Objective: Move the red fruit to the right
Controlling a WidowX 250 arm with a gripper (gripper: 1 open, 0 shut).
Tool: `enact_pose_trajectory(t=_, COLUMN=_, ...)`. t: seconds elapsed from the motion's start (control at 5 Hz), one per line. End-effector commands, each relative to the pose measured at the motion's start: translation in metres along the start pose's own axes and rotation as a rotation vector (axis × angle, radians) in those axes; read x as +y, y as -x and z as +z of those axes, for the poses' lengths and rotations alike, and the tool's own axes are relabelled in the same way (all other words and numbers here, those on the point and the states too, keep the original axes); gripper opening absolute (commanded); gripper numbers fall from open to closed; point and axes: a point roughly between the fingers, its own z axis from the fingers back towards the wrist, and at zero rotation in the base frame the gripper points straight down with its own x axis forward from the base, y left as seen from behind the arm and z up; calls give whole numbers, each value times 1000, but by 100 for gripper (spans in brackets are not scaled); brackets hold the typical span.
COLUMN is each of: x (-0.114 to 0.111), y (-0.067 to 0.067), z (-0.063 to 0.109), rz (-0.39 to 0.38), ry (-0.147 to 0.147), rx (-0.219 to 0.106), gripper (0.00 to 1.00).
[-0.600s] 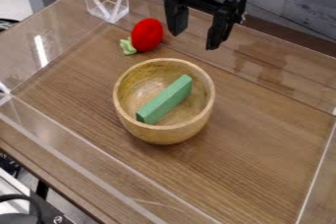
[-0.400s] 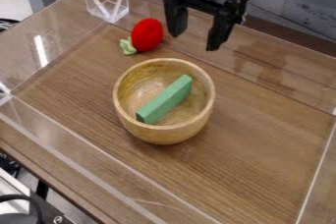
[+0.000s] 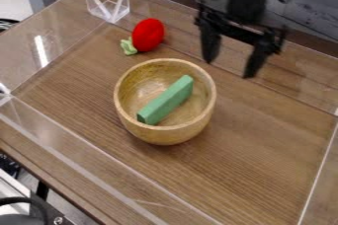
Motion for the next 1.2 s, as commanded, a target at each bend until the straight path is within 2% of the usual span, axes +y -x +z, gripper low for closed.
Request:
enact_pose_trajectory(t=0.0, x=-20, y=-21, z=10, rz=6, ry=4, rx=-82, gripper=100)
enact_pose_trajectory(t=0.2, x=-37, y=-31, z=6, rz=-11, ry=-18, rx=-105, gripper=100)
enact_pose_trajectory(t=0.4, x=-36, y=-38, z=5, rz=-27, ry=-32, rx=-127, gripper=100)
enact_pose_trajectory(t=0.8, x=-27, y=-36, z=16, rz=-115, ry=-52, rx=-144, gripper=100)
enact_pose_trajectory(t=1.0, x=-24, y=-28, z=22, rz=-98, ry=-58, rx=-150, gripper=100)
